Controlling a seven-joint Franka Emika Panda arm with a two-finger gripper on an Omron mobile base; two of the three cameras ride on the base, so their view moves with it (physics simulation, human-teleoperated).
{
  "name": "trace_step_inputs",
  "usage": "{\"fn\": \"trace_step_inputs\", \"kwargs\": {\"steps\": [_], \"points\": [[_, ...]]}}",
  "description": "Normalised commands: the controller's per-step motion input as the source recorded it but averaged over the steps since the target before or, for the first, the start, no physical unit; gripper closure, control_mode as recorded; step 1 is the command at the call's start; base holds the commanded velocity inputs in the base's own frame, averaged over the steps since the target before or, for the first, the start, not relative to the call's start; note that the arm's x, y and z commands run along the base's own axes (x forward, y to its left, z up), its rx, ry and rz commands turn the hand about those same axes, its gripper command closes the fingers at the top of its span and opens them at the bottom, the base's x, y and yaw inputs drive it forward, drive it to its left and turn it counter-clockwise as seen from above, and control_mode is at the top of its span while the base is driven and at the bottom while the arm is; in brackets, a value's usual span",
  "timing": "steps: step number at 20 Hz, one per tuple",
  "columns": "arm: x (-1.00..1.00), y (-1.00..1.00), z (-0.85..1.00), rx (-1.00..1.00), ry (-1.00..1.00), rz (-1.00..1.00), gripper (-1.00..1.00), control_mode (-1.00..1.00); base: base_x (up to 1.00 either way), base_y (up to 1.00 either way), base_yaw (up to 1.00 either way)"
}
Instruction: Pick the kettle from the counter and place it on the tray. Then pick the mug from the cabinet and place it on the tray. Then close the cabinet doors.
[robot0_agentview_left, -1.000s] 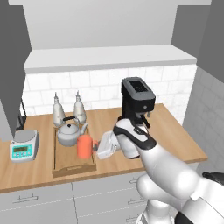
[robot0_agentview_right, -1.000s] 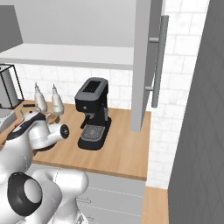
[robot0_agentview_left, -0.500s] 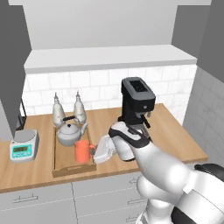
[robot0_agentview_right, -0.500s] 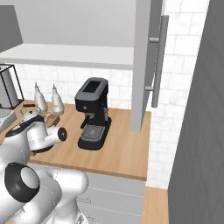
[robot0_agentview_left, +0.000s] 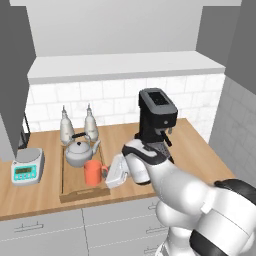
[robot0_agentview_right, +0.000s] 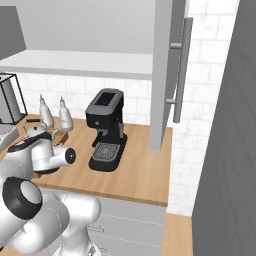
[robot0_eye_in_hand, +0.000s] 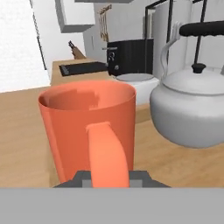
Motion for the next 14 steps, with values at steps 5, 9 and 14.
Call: {"fn": "trace_step_inputs", "kwargs": {"steps": [5, 9, 14], "points": [[0.18, 0.01, -0.03, 0.00, -0.07, 0.00, 1.00, -1.00, 0.00, 0.00, 0.00], [0.18, 0.08, -0.12, 0.00, 0.00, 0.00, 1.00, -1.00, 0.00, 0.00, 0.00], [0.05, 0.11, -0.12, 0.00, 0.00, 0.00, 1.00, -1.00, 0.00, 0.00, 0.00]]}}
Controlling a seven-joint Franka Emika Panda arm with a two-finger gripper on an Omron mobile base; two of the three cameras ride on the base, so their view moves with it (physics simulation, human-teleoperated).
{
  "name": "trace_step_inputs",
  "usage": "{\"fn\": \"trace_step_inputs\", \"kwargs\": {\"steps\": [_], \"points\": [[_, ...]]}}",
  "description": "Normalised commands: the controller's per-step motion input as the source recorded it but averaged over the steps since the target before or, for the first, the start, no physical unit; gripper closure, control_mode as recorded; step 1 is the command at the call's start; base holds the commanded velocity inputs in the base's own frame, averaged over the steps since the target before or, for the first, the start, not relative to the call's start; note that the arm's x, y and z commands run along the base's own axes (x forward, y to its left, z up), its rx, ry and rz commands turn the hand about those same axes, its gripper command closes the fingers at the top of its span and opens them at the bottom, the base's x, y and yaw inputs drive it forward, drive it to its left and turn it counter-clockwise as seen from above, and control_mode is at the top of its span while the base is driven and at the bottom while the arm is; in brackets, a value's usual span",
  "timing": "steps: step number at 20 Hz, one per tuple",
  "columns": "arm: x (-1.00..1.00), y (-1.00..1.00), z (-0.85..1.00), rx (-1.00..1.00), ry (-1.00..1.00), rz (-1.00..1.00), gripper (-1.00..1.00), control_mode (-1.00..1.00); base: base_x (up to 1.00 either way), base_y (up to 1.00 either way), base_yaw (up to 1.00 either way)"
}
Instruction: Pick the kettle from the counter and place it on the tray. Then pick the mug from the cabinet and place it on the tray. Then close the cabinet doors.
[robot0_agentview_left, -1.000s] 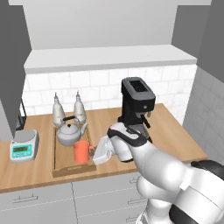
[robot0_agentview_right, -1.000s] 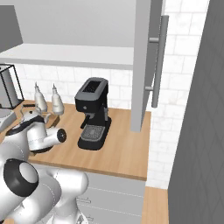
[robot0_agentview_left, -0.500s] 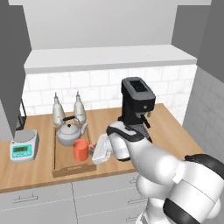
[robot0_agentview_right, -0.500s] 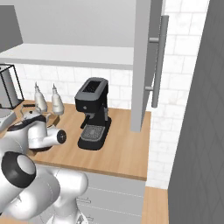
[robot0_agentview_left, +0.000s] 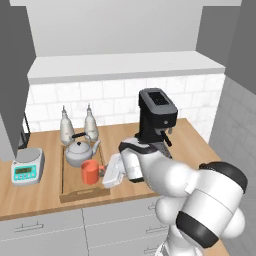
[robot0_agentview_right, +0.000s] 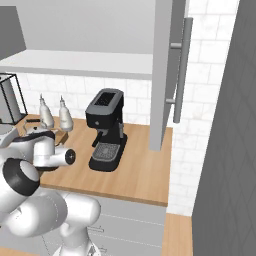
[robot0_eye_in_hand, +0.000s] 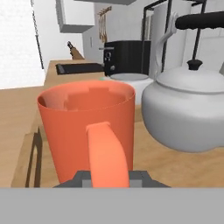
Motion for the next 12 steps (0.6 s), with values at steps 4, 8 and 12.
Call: {"fn": "trace_step_inputs", "kwargs": {"steps": [4, 8, 12], "points": [[0.00, 0.11, -0.12, 0.00, 0.00, 0.00, 1.00, -1.00, 0.00, 0.00, 0.00], [0.00, 0.06, -0.08, 0.00, 0.00, 0.00, 1.00, -1.00, 0.00, 0.00, 0.00], [0.04, 0.07, -0.11, 0.00, 0.00, 0.00, 1.00, -1.00, 0.00, 0.00, 0.00]]}}
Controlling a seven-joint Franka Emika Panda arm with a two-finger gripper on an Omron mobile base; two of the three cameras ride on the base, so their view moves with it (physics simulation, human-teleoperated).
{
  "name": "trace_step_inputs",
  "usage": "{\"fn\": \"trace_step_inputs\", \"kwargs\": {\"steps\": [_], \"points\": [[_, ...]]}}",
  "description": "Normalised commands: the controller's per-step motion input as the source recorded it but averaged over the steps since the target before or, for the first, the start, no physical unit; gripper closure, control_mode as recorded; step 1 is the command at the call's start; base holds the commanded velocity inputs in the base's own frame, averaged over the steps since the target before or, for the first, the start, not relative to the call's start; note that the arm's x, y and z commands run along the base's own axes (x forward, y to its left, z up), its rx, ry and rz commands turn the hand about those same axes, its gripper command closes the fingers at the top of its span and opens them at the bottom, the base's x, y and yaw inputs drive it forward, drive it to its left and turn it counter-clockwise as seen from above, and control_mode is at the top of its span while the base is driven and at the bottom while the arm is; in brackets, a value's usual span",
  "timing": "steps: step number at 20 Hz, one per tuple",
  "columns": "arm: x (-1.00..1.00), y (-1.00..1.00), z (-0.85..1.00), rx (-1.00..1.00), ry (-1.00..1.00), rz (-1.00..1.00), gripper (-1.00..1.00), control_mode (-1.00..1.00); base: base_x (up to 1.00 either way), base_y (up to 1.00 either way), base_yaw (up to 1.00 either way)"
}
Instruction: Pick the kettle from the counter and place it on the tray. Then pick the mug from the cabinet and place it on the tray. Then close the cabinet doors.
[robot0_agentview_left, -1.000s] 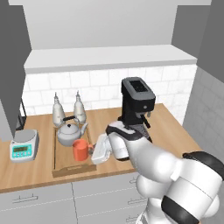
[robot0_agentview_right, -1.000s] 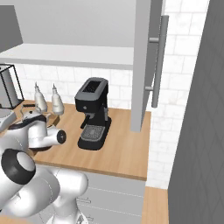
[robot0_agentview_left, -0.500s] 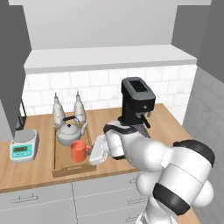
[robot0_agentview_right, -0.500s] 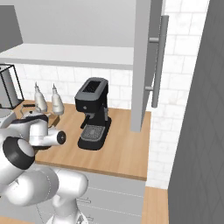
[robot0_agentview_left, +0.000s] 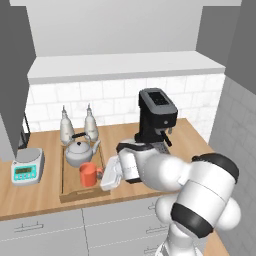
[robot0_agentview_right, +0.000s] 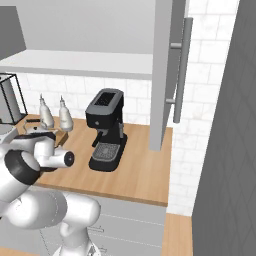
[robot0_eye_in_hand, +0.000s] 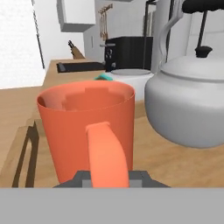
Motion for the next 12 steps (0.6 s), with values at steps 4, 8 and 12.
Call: {"fn": "trace_step_inputs", "kwargs": {"steps": [4, 8, 12], "points": [[0.03, 0.05, -0.09, 0.00, 0.00, 0.00, 1.00, -1.00, 0.00, 0.00, 0.00], [0.00, 0.03, -0.01, 0.00, 0.00, 0.00, -1.00, -1.00, 0.00, 0.00, 0.00], [0.00, 0.00, 0.00, 0.00, 0.00, 0.00, -1.00, -1.00, 0.00, 0.00, 0.00]]}}
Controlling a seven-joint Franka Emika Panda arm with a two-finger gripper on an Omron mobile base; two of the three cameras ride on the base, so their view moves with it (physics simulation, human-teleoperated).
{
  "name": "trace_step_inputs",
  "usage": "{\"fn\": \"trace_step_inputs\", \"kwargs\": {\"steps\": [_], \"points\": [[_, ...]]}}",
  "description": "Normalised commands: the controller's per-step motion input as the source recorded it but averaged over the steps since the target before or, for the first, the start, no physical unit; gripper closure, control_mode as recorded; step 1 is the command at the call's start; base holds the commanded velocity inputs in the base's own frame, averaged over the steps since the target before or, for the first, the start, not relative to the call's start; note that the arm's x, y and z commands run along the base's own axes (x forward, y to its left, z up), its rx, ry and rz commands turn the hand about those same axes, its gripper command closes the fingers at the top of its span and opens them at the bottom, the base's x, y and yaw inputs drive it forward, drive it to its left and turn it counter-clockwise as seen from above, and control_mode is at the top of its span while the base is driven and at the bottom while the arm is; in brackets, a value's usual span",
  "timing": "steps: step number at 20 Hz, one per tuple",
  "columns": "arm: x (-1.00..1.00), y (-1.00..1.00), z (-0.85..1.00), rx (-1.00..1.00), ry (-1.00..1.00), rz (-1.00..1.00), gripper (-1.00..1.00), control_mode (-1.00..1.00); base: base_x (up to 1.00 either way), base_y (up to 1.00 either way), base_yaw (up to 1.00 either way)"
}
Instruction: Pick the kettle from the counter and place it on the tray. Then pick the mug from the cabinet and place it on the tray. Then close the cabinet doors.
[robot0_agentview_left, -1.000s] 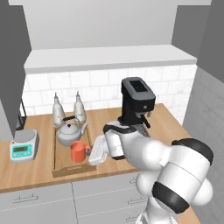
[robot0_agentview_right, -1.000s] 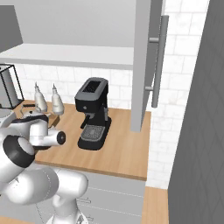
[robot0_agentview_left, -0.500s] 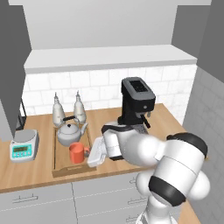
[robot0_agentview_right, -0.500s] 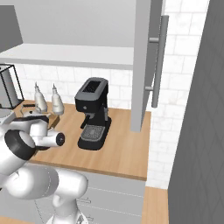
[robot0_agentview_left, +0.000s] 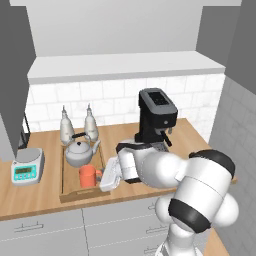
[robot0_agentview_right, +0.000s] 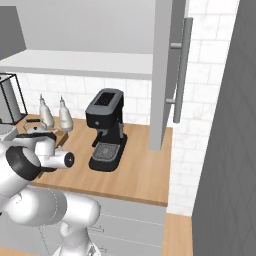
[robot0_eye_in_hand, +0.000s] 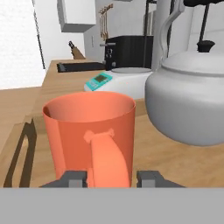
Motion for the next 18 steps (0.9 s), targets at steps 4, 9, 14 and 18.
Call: {"fn": "trace_step_inputs", "kwargs": {"steps": [4, 9, 14, 18], "points": [[0.00, 0.00, 0.00, 0.00, -0.01, 0.00, -1.00, -1.00, 0.00, 0.00, 0.00], [-0.01, 0.00, 0.11, 0.00, -0.11, 0.00, -1.00, -1.00, 0.00, 0.00, 0.00], [-0.22, -0.01, 0.68, 0.00, -0.10, 0.00, -1.00, -1.00, 0.00, 0.00, 0.00], [-0.39, -0.01, 0.94, 0.00, 0.01, 0.00, -1.00, -1.00, 0.00, 0.00, 0.00]]}}
